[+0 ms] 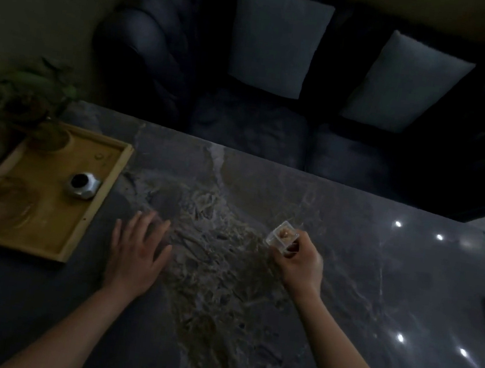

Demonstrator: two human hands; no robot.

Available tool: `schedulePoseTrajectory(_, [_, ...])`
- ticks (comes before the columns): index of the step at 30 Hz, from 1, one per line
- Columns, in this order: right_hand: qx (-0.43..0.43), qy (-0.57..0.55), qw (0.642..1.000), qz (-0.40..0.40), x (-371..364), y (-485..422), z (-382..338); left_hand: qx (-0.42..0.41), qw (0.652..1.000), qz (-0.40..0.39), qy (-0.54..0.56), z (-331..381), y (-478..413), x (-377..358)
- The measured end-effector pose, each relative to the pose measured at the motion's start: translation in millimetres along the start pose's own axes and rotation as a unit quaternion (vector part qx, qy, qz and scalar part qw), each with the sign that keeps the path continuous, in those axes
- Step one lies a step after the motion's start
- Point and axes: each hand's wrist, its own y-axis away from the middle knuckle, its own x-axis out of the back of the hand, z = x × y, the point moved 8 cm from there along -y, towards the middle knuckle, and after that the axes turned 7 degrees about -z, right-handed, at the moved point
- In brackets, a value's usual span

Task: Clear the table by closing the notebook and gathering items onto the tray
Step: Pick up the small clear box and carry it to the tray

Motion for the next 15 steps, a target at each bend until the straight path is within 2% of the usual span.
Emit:
schedulePoseTrajectory(5, [0.073, -0.018, 0.994, -0.077, -60.3, -6.9, -62.0, 0.029, 0.999, -0.016, -0.027, -43.4, 30.4, -1.3])
schedulePoseTrajectory(15, [0.172, -0.032, 0.965, -0.195, -179.7, -45.2, -214.3, 0.031, 0.999, -0.026, 0.016, -54.1, 31.2, -7.8])
